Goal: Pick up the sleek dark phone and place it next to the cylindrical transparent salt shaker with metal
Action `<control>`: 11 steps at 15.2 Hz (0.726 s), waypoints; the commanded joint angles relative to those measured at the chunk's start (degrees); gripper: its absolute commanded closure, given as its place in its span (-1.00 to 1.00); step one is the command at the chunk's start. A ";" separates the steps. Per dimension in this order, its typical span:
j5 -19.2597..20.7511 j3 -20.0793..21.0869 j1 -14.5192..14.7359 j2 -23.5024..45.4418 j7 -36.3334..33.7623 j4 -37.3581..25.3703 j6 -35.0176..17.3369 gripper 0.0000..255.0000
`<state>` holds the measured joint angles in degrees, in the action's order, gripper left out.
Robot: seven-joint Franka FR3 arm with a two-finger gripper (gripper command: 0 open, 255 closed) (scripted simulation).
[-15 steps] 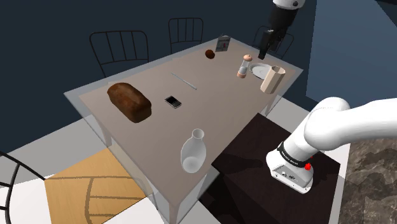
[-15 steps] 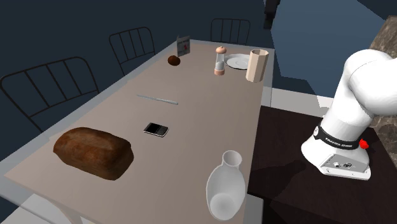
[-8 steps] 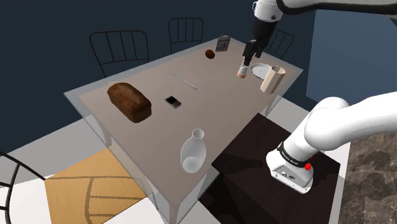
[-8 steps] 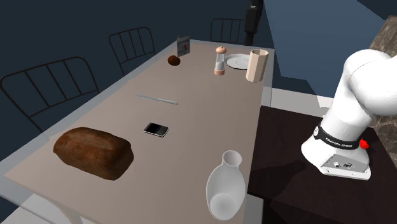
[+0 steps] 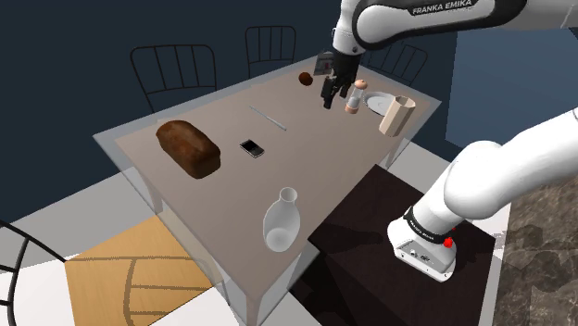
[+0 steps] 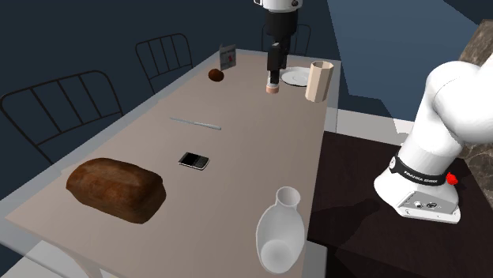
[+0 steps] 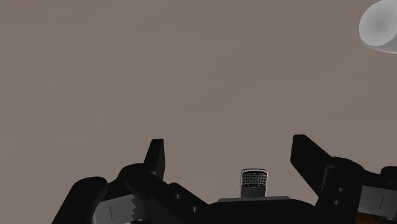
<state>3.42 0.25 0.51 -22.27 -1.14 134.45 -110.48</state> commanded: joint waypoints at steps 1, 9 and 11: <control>-0.36 -0.03 0.24 3.85 0.29 -0.83 -3.12 -1.00; -1.99 0.45 1.24 20.47 1.25 -7.12 -13.41 -1.00; -2.40 0.66 1.45 24.75 1.54 -9.42 -15.37 -1.00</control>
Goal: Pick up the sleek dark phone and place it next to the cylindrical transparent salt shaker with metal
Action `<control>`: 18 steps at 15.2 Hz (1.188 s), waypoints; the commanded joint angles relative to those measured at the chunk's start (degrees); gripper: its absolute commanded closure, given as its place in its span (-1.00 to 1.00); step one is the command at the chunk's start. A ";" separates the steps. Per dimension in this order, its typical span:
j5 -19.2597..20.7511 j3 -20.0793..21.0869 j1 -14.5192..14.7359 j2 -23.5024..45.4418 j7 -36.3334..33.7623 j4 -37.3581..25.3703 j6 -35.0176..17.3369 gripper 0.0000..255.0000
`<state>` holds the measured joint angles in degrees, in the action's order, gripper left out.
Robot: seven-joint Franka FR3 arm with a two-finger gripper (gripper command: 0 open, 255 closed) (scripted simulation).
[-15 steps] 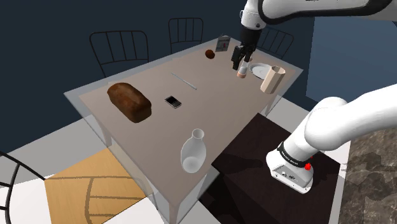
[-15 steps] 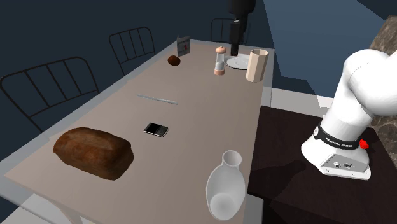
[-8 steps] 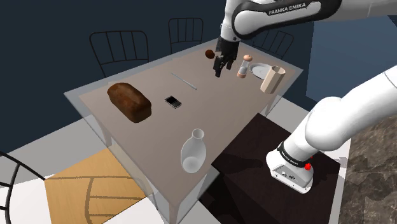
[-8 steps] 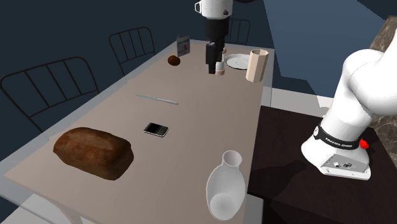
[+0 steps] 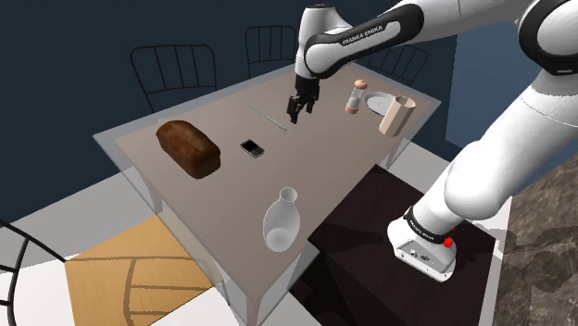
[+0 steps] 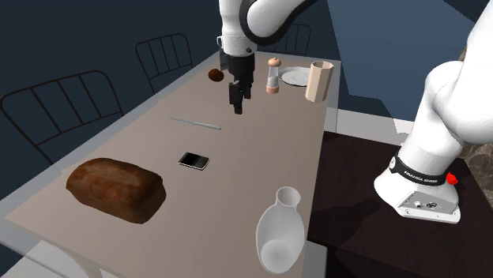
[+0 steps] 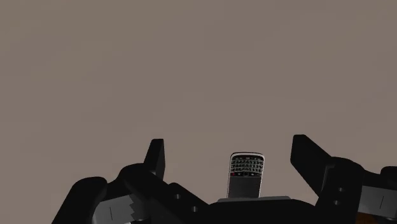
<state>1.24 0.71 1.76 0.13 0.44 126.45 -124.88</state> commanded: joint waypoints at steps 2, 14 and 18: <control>-0.60 0.42 0.41 6.65 0.26 -4.01 -2.67 -1.00; -1.99 2.17 1.57 33.00 1.72 -25.88 -7.11 -1.00; -2.10 2.71 2.15 42.38 2.08 -36.17 -6.19 -1.00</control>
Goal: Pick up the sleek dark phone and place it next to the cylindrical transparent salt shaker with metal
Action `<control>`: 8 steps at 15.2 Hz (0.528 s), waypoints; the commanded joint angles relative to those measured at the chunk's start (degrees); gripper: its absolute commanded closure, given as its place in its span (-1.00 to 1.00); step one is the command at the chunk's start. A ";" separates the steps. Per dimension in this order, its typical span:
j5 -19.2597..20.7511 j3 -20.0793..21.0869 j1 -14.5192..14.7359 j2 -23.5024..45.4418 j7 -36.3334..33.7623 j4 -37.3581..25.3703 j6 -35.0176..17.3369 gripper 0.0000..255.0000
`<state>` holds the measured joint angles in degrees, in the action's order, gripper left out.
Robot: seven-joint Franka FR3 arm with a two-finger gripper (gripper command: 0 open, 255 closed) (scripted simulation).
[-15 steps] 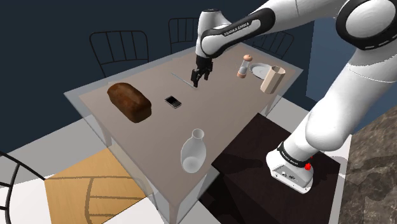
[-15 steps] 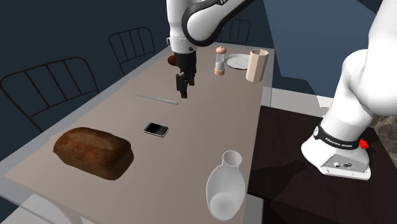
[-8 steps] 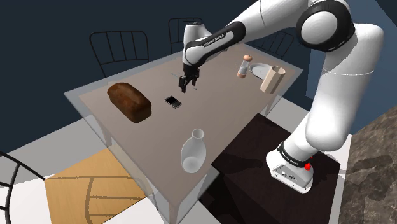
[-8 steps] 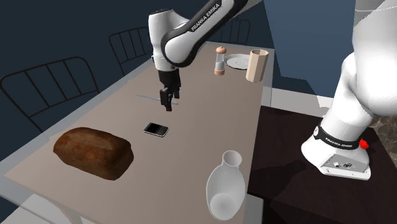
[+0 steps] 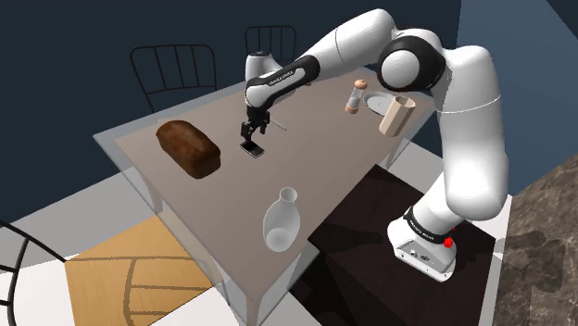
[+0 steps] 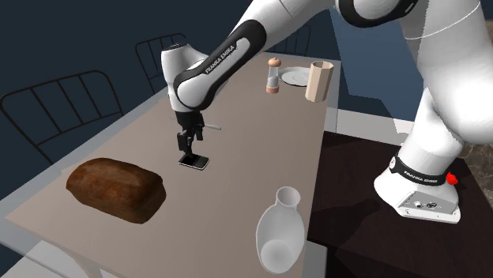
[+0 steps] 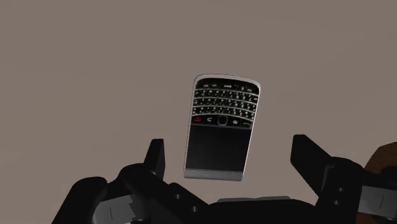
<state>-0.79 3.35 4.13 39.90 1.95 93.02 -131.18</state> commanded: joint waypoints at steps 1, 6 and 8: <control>-0.07 0.20 -0.05 5.07 0.65 -5.66 0.57 -1.00; -0.02 0.20 0.16 8.04 0.65 -7.01 -1.04 -1.00; 0.00 0.18 0.23 9.12 0.63 -7.22 -1.92 -1.00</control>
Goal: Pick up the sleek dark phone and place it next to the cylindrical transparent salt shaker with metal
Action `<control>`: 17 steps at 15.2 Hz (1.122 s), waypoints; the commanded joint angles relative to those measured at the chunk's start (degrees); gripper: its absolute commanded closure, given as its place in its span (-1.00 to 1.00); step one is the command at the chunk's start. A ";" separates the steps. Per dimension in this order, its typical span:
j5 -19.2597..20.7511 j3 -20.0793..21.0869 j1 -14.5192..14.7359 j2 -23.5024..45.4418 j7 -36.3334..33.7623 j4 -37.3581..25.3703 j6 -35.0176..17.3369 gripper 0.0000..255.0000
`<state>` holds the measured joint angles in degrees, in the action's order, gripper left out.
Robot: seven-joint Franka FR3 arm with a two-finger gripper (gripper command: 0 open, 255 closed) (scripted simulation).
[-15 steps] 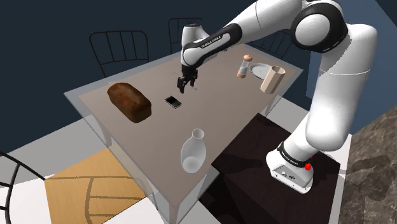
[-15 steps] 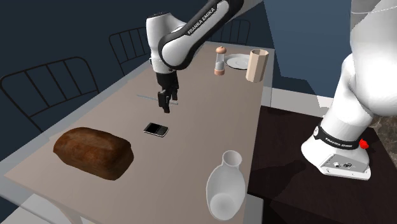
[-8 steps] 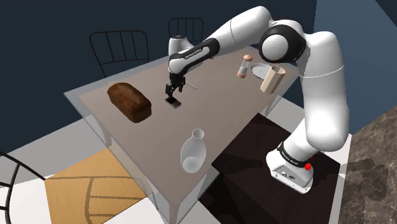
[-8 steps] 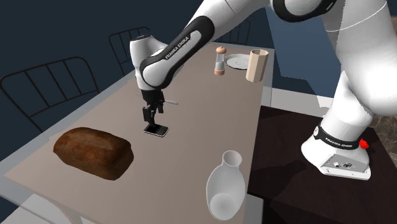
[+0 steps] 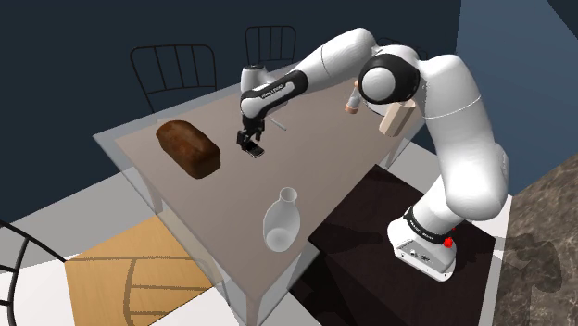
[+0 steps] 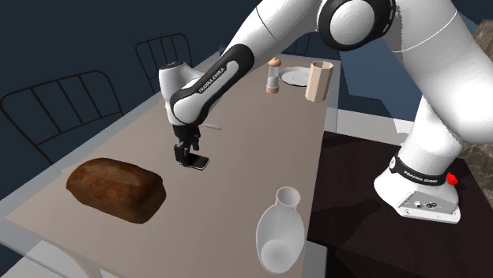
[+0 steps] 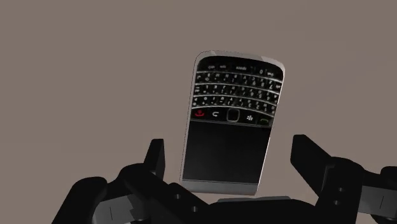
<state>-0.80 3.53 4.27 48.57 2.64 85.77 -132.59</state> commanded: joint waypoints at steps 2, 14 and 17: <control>0.03 -0.02 0.14 1.34 -0.07 -0.20 -1.17 -1.00; 0.03 -0.01 0.14 1.30 -0.08 -0.15 -1.17 1.00; 0.03 -0.01 0.15 1.29 -0.08 -0.15 -1.16 1.00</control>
<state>-0.76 3.49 4.40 49.80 2.56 85.59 -133.78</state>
